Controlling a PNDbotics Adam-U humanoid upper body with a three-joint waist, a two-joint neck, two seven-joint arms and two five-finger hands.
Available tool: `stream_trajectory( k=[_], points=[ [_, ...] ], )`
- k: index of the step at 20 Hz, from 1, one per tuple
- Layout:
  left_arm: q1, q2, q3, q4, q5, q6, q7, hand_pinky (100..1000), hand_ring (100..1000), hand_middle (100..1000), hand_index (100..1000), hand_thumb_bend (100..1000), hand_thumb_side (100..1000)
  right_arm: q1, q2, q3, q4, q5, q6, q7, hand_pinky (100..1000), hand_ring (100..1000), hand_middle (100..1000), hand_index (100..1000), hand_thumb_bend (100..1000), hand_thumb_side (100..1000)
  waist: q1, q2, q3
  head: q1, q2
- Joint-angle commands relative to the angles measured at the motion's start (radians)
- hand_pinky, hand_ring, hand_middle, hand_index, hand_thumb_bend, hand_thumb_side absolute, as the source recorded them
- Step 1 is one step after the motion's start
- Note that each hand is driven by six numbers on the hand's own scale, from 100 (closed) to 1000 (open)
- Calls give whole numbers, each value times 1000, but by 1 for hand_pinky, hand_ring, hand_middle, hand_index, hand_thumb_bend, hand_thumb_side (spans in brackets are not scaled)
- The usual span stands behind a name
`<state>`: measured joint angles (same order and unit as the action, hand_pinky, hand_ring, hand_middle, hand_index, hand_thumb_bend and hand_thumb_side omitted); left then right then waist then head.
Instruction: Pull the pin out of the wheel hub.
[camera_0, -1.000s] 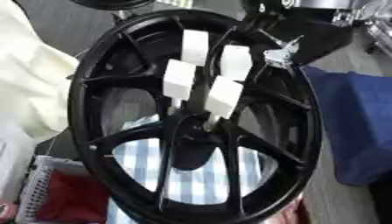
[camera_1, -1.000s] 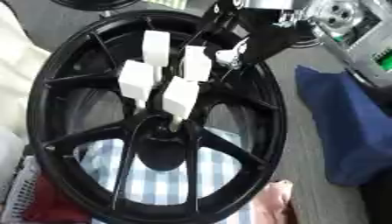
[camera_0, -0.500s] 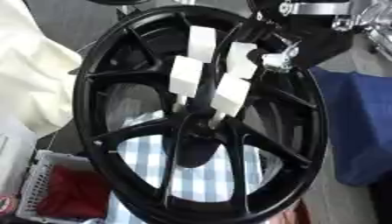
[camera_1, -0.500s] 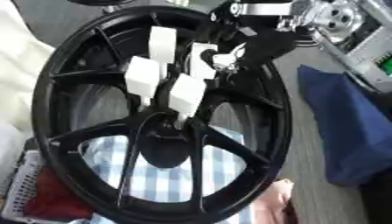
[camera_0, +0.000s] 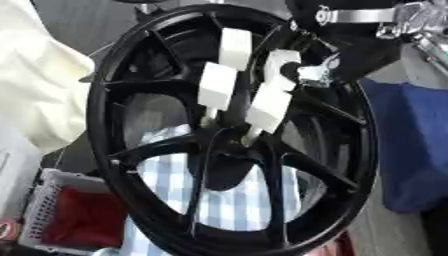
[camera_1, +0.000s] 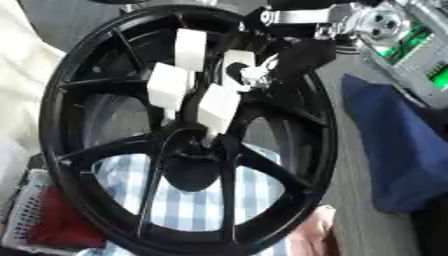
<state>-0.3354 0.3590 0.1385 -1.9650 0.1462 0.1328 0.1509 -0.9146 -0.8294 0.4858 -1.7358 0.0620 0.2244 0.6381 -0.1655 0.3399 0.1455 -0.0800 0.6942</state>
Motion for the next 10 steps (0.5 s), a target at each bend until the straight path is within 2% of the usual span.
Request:
stream_trajectory(
  k=[1,7,10],
  points=[
    [-14,8,1,-14,2,1,-1,677,795,696,750,100,799,-10,-9,-4,14,33,-9,-3,854,852,831,856,209,506,6,-15,3,1,2],
    [-14,6,2,-14,1,2,-2,678,795,696,750,100,800,-10,3,-6,36,53,-18,-9,854,851,834,877,204,496,5,-10,7,1,4],
    [-15,6,2,-15,1,2,-3,678,795,696,750,100,800,-8,5,-7,47,57,-16,-13,849,837,804,864,196,486,5,-7,7,2,3]
  ],
)
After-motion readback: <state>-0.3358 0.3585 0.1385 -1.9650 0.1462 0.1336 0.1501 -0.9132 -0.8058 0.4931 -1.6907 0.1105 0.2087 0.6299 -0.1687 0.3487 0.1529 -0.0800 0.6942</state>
